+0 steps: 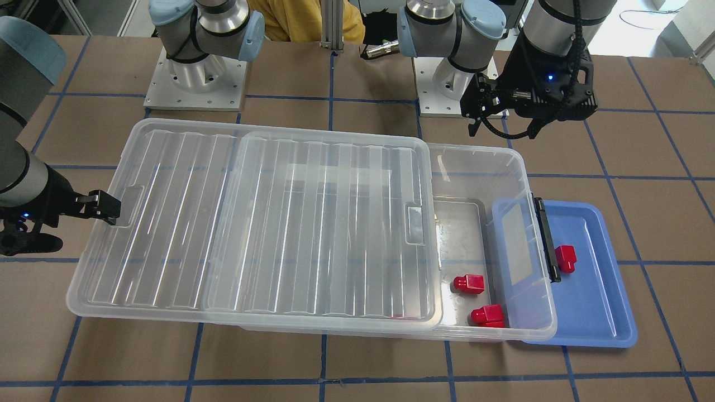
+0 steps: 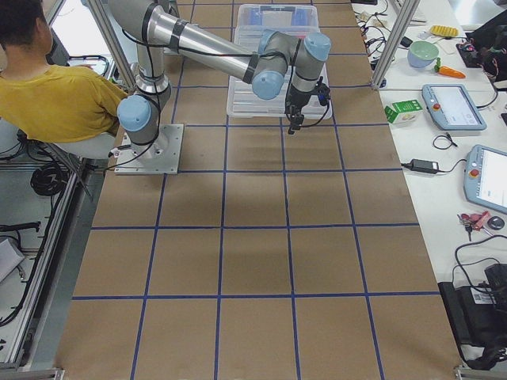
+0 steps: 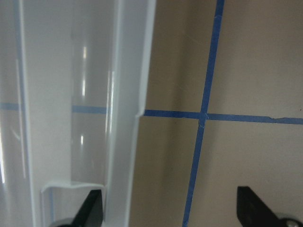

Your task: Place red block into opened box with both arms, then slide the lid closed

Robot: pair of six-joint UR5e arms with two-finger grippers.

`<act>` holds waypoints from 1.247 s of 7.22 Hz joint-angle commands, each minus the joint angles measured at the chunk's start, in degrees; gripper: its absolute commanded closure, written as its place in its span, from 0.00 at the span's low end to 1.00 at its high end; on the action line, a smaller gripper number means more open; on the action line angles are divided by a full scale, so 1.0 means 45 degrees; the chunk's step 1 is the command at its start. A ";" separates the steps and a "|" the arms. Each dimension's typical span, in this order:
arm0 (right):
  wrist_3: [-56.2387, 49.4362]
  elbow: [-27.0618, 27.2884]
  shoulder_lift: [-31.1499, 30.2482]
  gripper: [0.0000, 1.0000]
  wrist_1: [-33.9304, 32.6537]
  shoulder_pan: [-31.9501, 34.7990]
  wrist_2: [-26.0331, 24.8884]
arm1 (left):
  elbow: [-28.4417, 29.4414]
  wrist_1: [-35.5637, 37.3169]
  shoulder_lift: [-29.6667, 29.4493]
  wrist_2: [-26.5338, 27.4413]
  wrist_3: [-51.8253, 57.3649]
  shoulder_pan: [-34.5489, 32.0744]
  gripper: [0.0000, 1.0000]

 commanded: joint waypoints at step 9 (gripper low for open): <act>0.1237 -0.0118 -0.2102 0.00 0.1054 0.0139 0.0666 | -0.1303 0.0605 -0.1303 -0.0293 0.7267 0.6455 0.00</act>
